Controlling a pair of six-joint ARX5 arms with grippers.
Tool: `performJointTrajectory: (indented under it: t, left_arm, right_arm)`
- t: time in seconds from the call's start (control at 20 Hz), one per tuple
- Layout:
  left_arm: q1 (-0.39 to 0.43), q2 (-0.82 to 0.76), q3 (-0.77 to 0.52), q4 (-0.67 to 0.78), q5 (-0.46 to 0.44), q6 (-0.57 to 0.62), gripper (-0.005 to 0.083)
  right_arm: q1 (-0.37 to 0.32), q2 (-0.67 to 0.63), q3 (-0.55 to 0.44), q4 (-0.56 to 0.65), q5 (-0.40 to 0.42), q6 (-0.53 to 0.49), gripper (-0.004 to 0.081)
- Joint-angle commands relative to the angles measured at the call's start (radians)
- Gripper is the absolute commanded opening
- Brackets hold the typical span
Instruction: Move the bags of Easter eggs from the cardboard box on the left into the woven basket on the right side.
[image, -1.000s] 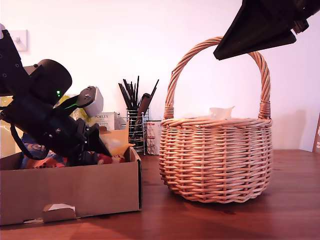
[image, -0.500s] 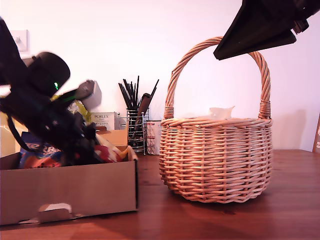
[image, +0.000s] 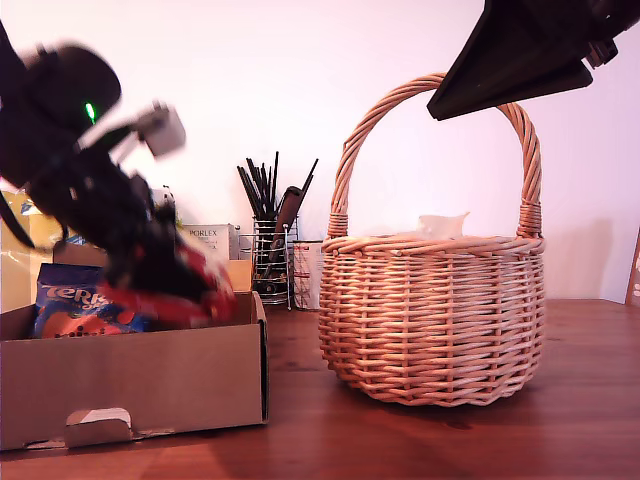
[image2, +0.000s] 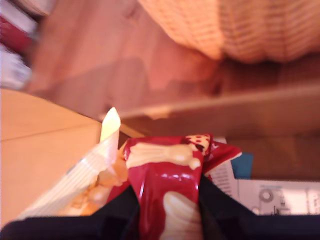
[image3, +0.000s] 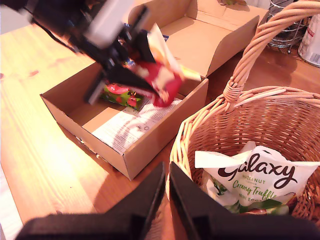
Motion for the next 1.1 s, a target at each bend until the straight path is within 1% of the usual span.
performJointTrajectory:
  t: [0.0, 0.05, 0.2, 0.35, 0.55, 0.7, 0.85, 1.05]
  left_arm:
    - [0.003, -0.030, -0.020, -0.018, 0.001, -0.029, 0.0074]
    - [0.003, -0.053, -0.020, -0.030, 0.001, -0.032, 0.0074]
    - [-0.014, -0.135, -0.020, -0.066, 0.006, -0.119, 0.0074]
    - [-0.051, -0.214, -0.020, -0.089, 0.035, -0.138, 0.0074]
    - [-0.140, -0.289, -0.020, -0.115, 0.100, -0.194, 0.0074]
    - [-0.220, -0.304, -0.020, -0.106, 0.161, -0.235, 0.0074]
    - [-0.297, -0.293, -0.020, -0.045, 0.178, -0.264, 0.0074]
    - [-0.350, -0.215, -0.020, 0.149, 0.177, -0.305, 0.0074]
  right_arm:
    - [0.003, -0.003, 0.007, 0.005, 0.000, 0.008, -0.0013]
    - [0.003, -0.003, 0.007, 0.005, 0.000, 0.008, -0.0013]
    - [0.002, -0.003, 0.007, 0.005, 0.002, 0.007, -0.0013]
    - [-0.007, -0.003, 0.010, 0.004, 0.034, -0.001, -0.0013]
    - [-0.041, -0.047, 0.014, -0.002, 0.070, -0.003, -0.0013]
    - [-0.091, -0.113, 0.018, -0.055, 0.103, -0.004, -0.0013]
    - [-0.137, -0.175, 0.018, -0.082, 0.106, -0.003, -0.0013]
    - [-0.149, -0.209, 0.018, -0.098, 0.106, -0.003, -0.0013]
